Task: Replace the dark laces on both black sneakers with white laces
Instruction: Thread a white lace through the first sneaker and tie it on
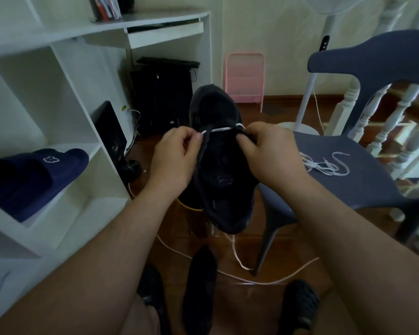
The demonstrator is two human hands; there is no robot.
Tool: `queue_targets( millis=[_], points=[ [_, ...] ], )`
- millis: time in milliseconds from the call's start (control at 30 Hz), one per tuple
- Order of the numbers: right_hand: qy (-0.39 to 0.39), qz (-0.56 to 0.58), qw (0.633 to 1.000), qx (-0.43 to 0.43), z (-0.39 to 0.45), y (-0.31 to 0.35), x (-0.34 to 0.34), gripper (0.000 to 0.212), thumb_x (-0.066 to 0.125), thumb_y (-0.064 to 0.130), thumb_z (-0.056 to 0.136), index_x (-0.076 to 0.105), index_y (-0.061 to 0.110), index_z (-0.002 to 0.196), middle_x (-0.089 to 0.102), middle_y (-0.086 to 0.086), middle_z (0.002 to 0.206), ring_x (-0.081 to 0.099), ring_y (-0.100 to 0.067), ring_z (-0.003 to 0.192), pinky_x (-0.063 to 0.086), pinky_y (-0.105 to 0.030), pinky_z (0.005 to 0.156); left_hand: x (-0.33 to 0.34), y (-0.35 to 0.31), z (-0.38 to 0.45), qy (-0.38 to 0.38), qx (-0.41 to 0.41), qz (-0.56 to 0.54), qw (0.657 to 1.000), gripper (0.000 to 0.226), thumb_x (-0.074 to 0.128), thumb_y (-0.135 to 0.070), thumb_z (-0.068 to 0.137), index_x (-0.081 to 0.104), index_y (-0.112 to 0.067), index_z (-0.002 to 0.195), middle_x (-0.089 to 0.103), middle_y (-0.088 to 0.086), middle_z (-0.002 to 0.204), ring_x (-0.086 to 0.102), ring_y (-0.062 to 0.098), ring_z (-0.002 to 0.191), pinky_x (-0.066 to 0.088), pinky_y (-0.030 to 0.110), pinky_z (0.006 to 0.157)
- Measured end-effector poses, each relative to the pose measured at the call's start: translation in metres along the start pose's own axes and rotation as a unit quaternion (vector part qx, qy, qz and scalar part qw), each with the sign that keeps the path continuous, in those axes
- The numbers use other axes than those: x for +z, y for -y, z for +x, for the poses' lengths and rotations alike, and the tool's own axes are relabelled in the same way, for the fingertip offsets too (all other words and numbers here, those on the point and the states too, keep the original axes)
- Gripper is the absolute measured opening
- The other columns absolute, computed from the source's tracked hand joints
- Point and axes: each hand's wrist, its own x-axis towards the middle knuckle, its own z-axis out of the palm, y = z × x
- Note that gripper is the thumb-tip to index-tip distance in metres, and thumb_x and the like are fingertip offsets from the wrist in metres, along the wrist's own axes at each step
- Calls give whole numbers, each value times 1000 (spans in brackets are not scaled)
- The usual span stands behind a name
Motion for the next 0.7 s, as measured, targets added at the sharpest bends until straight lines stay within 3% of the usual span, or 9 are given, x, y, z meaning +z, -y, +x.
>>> queue_targets(
  millis=[133, 200, 267, 333, 400, 533, 633, 700],
  points=[
    [-6, -1, 999, 36, 1, -5, -12, 27, 58, 35, 100, 69, 17, 83, 66, -2, 75, 61, -25, 74, 53, -45, 70, -13, 0, -1, 3, -6, 121, 993, 18, 49, -40, 108, 60, -30, 99, 57, -9, 93, 56, 14, 80, 43, 37, 70],
    [-27, 16, 998, 59, 5, -12, -24, 28, 59, 33, 100, 71, 15, 83, 67, -6, 75, 63, -27, 74, 54, -46, 73, -26, 13, 4, 14, -55, 184, 981, 19, 46, -39, 109, 58, -29, 98, 57, -8, 91, 56, 17, 79, 44, 39, 71],
    [-37, 48, 996, 72, 7, -16, -33, 28, 61, 32, 100, 71, 13, 82, 66, -5, 71, 63, -25, 70, 54, -43, 70, -38, 33, 8, 82, -142, 222, 961, 21, 47, -39, 108, 59, -27, 96, 62, -1, 91, 60, 22, 79, 52, 43, 75],
    [-18, 34, 997, 62, 5, -16, -31, 25, 61, 32, 100, 71, 17, 83, 65, -2, 72, 61, -22, 70, 50, -38, 67, -41, 43, 3, 187, -212, 191, 940, 20, 54, -37, 108, 62, -24, 95, 66, 7, 94, 61, 25, 81, 52, 42, 77],
    [5, 14, 999, 41, 4, -13, -21, 23, 60, 35, 100, 69, 22, 84, 66, -1, 76, 62, -23, 75, 49, -37, 69, -37, 45, -2, 243, -227, 142, 933, 20, 58, -37, 107, 65, -21, 96, 66, 7, 95, 61, 25, 84, 49, 40, 76],
    [-7, 25, 999, 25, 8, -8, -11, 22, 60, 36, 101, 72, 22, 90, 68, 0, 81, 63, -21, 78, 50, -36, 71, -32, 35, -1, 183, -187, 28, 965, 21, 53, -44, 108, 67, -29, 113, 66, -3, 108, 63, 21, 102, 51, 43, 91],
    [-10, 58, 998, 28, 10, -3, -7, 24, 60, 36, 101, 70, 21, 85, 67, 1, 77, 63, -19, 74, 48, -34, 66, -26, 23, 0, 131, -124, -29, 983, 22, 50, -47, 109, 67, -36, 119, 67, -12, 109, 63, 11, 99, 50, 35, 81],
    [-7, 67, 997, 31, 12, 0, -3, 25, 60, 36, 101, 70, 20, 85, 67, 1, 77, 63, -19, 73, 47, -33, 64, -19, 19, 0, 117, -94, -49, 987, 23, 50, -49, 108, 68, -39, 117, 69, -13, 108, 65, 12, 100, 52, 36, 82]
  ],
)
